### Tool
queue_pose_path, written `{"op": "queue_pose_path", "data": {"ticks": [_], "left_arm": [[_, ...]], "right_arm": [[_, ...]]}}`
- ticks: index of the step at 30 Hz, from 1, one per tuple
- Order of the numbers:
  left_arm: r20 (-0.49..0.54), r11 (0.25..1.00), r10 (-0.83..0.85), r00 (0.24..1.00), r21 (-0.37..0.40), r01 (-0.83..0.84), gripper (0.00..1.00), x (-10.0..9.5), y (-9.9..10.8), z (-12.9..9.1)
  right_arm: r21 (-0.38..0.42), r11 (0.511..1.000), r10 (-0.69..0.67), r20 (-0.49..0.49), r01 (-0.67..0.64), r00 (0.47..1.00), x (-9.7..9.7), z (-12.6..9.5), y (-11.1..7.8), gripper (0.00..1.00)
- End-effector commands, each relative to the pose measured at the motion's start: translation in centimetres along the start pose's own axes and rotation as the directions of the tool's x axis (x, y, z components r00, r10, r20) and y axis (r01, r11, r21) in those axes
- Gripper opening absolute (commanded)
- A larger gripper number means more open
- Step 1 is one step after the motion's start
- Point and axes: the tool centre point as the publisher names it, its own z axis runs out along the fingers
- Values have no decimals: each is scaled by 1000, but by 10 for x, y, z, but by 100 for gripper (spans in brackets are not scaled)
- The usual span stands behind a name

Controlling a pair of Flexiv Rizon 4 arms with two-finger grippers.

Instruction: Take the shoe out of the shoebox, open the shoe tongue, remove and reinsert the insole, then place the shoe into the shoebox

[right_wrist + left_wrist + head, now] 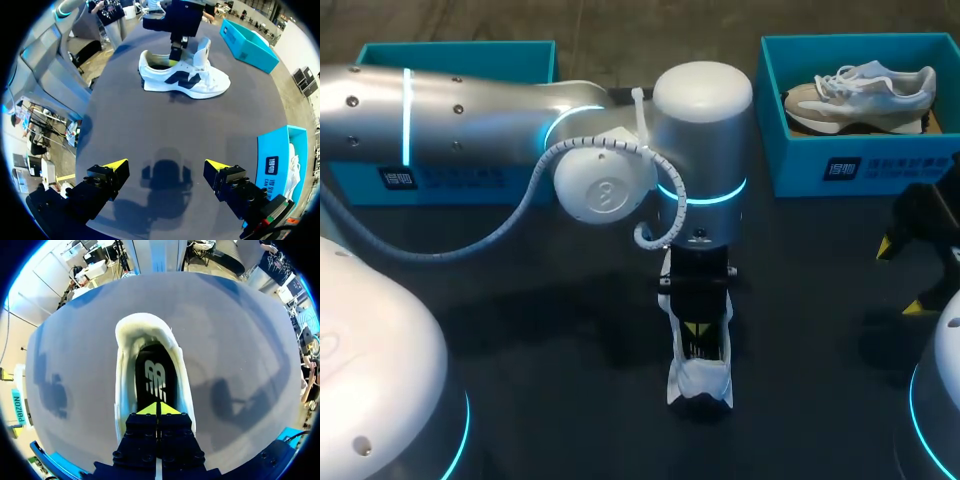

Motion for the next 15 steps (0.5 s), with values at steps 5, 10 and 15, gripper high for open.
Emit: {"op": "queue_pose_path", "data": {"ticks": [5,10,15], "left_arm": [[-14,1000,-11,1000,-12,11,0,-4,7,-6],[-9,1000,-26,1000,-7,26,0,-9,12,-3],[-12,999,-35,999,7,35,15,-8,6,-5]], "right_arm": [[3,1000,0,2,0,1000,1,0,0,100],[3,1000,0,2,0,1000,1,0,0,100],[3,1000,0,2,0,1000,1,0,0,100]]}}
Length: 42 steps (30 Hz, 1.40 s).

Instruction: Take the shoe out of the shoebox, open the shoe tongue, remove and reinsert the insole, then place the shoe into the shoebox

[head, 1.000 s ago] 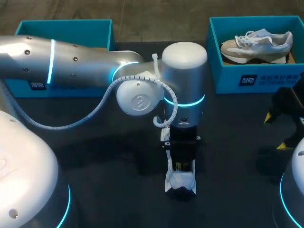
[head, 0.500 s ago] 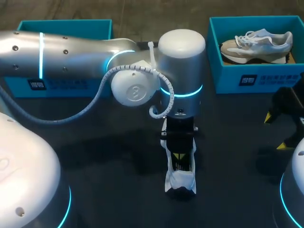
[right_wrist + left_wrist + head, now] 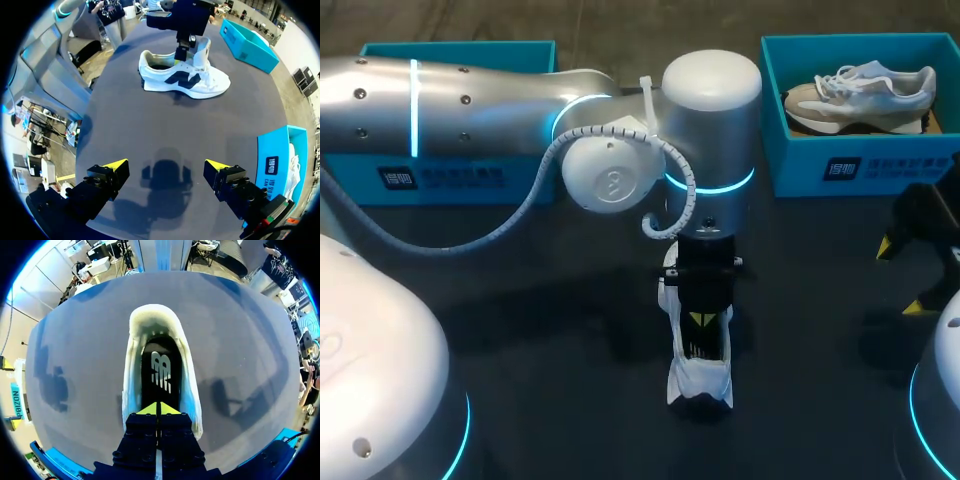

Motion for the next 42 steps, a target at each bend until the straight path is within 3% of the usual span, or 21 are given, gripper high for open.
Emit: {"op": "queue_pose_path", "data": {"ticks": [1,4,5,6,8,9,30,42], "left_arm": [[-5,1000,-12,1000,6,12,27,0,-2,0],[-9,1000,-20,1000,9,20,56,4,-4,-1],[-10,1000,-20,1000,9,21,74,5,-5,-1],[-12,1000,-21,1000,9,21,84,7,-6,-1],[-18,1000,-25,1000,11,25,98,10,-5,-1],[-22,1000,-27,999,13,28,100,11,-5,-1],[50,999,-32,998,34,30,100,19,22,-13],[63,1000,-17,998,5,17,100,14,37,-26]], "right_arm": [[3,1000,0,2,0,1000,1,0,0,100],[3,1000,0,2,0,1000,1,0,0,100],[3,1000,0,2,0,1000,1,0,0,100],[3,1000,0,2,0,1000,1,0,0,100],[3,1000,0,2,0,1000,1,0,0,100],[3,1000,0,2,0,1000,1,0,0,100],[3,1000,0,2,0,1000,1,0,0,100],[3,1000,0,2,0,1000,1,0,0,100]]}}
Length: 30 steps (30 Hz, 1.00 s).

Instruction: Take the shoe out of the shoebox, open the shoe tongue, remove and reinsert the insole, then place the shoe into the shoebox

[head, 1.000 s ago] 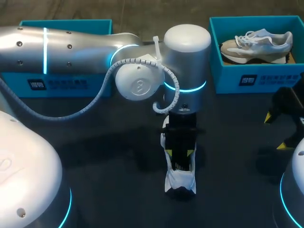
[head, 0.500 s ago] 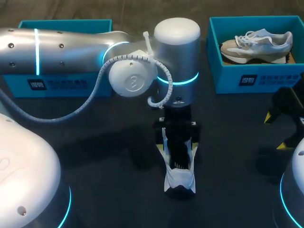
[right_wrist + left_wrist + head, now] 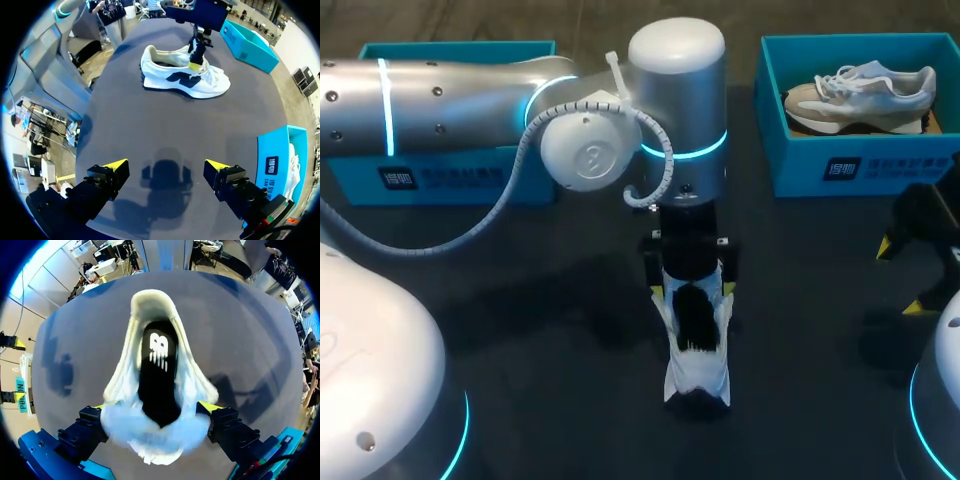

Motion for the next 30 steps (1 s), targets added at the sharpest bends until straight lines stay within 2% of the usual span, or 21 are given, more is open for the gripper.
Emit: {"op": "queue_pose_path", "data": {"ticks": [1,7,15,23,24,25,26,27,29,30], "left_arm": [[1,1000,6,1000,-3,-6,100,1,1,-6],[13,1000,8,1000,-19,-8,100,-1,5,-12],[38,997,-22,999,-68,25,100,3,19,-39],[50,997,-50,998,-53,52,100,-2,35,-69],[50,997,-51,997,-53,54,95,-3,36,-71],[48,997,-54,997,-52,56,57,-4,36,-73],[52,997,-58,997,-39,60,46,-4,36,-75],[49,998,-57,997,-39,59,45,-5,36,-76],[41,998,-57,997,-25,58,36,-6,34,-75],[41,998,-57,998,-18,57,38,-7,33,-74]], "right_arm": [[3,1000,0,2,0,1000,1,0,0,100],[3,1000,0,2,0,1000,1,0,0,100],[3,1000,0,2,0,1000,1,0,0,100],[3,1000,0,2,0,1000,1,0,0,100],[3,1000,0,2,0,1000,1,0,0,100],[3,1000,0,2,0,1000,1,0,0,100],[3,1000,0,2,0,1000,1,0,0,100],[3,1000,0,2,0,1000,1,0,0,100],[3,1000,0,2,0,1000,1,0,0,100],[3,1000,0,2,0,1000,1,0,0,100]]}}
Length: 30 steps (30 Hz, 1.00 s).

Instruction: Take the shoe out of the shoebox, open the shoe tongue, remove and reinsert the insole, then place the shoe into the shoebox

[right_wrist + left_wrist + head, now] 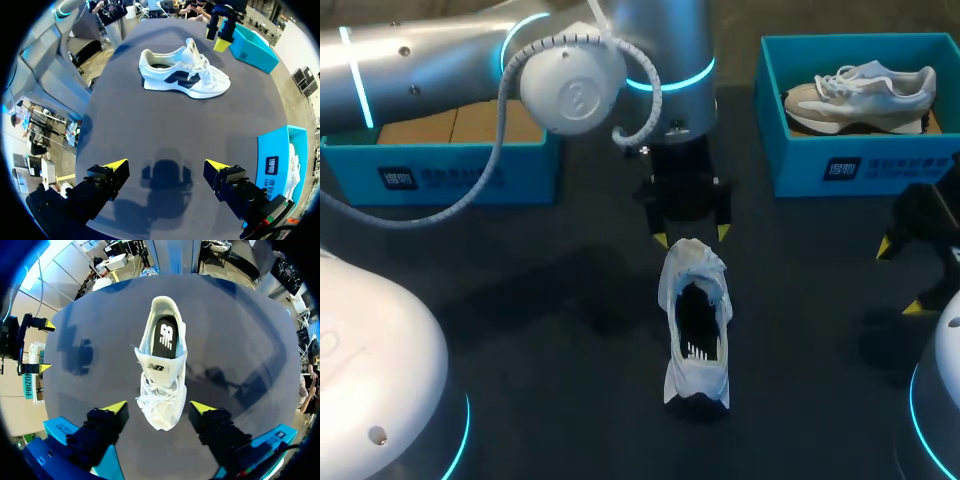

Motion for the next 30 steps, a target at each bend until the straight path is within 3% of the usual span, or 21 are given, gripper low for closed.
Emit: {"op": "queue_pose_path", "data": {"ticks": [1,25,30], "left_arm": [[-10,1000,-3,1000,12,3,38,-5,-2,1],[-56,994,40,998,105,-34,33,6,-56,55],[-67,993,53,996,104,-46,33,9,-62,58]], "right_arm": [[3,1000,0,2,0,1000,1,0,0,100],[3,1000,0,2,0,1000,1,0,0,100],[3,1000,0,2,0,1000,1,0,0,100]]}}
